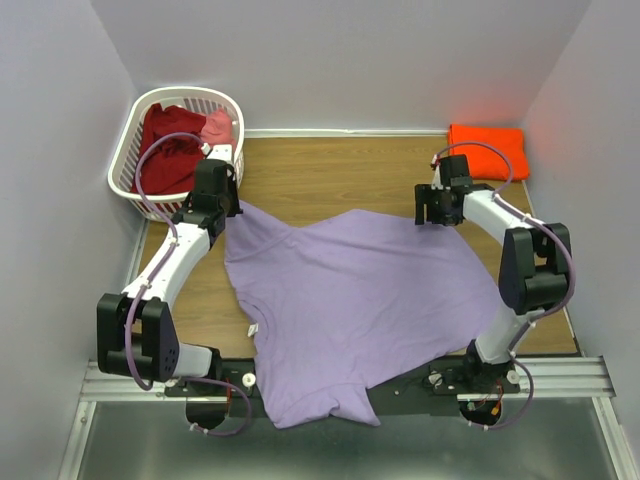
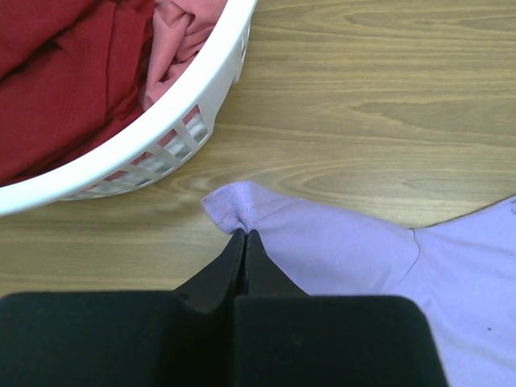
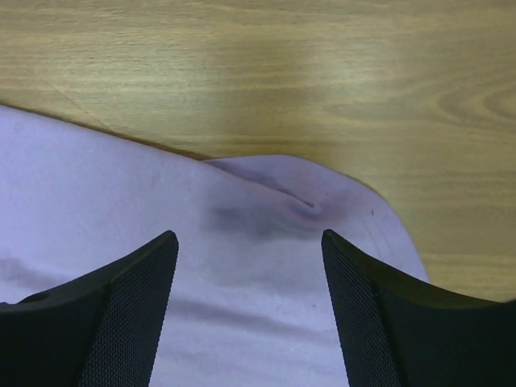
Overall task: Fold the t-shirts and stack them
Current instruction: Flatten the tshirt out
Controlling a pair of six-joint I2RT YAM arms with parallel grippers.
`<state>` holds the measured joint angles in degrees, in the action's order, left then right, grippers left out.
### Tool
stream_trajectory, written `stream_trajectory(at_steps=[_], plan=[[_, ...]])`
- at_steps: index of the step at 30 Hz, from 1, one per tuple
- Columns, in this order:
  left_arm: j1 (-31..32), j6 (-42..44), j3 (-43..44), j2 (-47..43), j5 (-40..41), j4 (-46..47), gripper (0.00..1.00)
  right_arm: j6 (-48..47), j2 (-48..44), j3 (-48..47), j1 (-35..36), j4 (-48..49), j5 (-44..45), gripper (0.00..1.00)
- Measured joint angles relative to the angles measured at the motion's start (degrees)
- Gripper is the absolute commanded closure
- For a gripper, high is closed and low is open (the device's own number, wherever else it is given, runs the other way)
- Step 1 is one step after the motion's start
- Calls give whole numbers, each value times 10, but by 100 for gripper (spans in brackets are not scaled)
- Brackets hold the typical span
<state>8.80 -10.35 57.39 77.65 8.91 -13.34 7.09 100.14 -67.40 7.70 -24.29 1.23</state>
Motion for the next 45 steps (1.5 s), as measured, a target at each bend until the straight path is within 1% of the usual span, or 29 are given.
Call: stream_trajectory(at_steps=[8,12,15,16,17,19,20,22,24,29,30,33,34,37,41,44,45], plan=[[0,0,0,6,-1,0,100,-109,64,-38,0,1,-62,21],[0,0,0,7,-6,0,100,-141,90,-55,0,-2,-79,25],[0,0,0,8,-7,0,100,-156,105,-71,0,-2,-96,31],[0,0,0,8,-8,0,100,-159,108,-75,0,-2,-99,36],[0,0,0,8,-8,0,100,-162,110,-78,0,-2,-106,38],[0,0,0,8,-9,0,100,-168,112,-82,0,-2,-116,41],[0,0,0,8,-9,0,100,-170,113,-83,0,-2,-122,45],[0,0,0,9,-9,0,100,-174,113,-83,0,-2,-134,50],[0,0,0,9,-9,0,100,-176,113,-82,0,-2,-141,51],[0,0,0,12,-9,0,100,-177,113,-74,0,-3,-143,63],[0,0,0,12,-9,0,100,-177,113,-74,0,-3,-143,64],[0,0,0,12,-10,0,100,-176,114,-74,0,-3,-142,74],[0,0,0,12,-10,0,100,-176,114,-74,0,-3,-142,84],[0,0,0,12,-10,0,100,-172,115,-74,0,-3,-138,98],[0,0,0,12,-10,0,100,-161,101,-66,1,-3,-130,99],[0,0,0,12,-10,0,100,-144,49,-35,10,-6,-99,99],[0,0,0,12,-10,0,100,-131,18,-22,20,-7,-80,99]])
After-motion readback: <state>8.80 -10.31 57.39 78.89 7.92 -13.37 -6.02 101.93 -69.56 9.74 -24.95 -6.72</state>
